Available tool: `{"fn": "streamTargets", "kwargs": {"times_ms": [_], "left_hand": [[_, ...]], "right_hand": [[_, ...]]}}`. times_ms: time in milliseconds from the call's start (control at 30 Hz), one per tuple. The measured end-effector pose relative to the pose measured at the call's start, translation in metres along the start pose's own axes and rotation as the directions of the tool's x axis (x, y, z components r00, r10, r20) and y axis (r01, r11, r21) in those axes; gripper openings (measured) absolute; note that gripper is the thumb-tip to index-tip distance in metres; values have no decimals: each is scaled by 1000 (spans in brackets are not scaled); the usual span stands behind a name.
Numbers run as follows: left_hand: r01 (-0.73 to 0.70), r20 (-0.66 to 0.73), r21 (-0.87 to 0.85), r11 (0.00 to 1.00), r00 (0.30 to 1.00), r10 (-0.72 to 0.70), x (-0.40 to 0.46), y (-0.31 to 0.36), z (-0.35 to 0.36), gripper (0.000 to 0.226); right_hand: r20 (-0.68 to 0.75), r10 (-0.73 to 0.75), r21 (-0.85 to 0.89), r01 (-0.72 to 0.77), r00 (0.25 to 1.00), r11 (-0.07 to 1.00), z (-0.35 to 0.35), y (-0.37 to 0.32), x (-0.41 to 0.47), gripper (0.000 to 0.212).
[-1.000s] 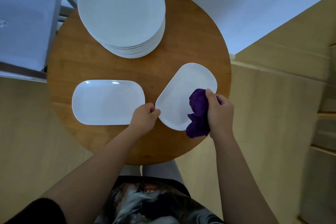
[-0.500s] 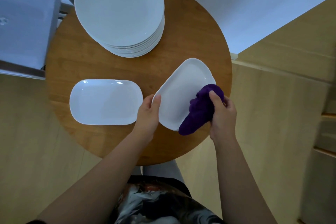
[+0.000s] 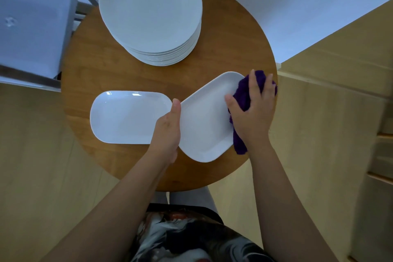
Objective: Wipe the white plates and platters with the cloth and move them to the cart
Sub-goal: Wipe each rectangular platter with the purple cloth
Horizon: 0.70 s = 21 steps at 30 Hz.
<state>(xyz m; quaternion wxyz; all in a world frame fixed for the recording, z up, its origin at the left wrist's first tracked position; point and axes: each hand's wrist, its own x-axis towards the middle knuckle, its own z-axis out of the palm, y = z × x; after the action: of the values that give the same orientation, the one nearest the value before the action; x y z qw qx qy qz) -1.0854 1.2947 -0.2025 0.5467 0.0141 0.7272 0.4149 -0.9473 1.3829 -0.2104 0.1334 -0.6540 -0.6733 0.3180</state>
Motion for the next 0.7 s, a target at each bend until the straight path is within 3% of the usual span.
{"fn": "streamTargets", "kwargs": {"times_ms": [133,200,333,467,567,700], "left_hand": [[-20,-19,-30,999,1000,19,0,6,-12,37],[-23,-19,-9,1000,1000,23,1,8,-15,39],[-153,-10,-13,988,988,153,3,14,-29,47],[-126,-35,-41,991,992,124,7,21,-48,49],[-57,-36,-76,995,998,55,2,18,-54,44],[-55,-47,-97,994,998,50,-1,24,-63,35]], "right_hand": [[-20,25,184,-20,1000,983,21,-31,0,82],[28,-22,277,14,999,961,33,-53,-13,82],[147,-215,290,166,965,942,54,-83,-53,72],[284,-233,407,103,930,908,56,-90,-87,67],[306,-242,373,118,921,920,50,-86,-101,66],[249,-358,253,296,900,921,36,-71,-117,59]]}}
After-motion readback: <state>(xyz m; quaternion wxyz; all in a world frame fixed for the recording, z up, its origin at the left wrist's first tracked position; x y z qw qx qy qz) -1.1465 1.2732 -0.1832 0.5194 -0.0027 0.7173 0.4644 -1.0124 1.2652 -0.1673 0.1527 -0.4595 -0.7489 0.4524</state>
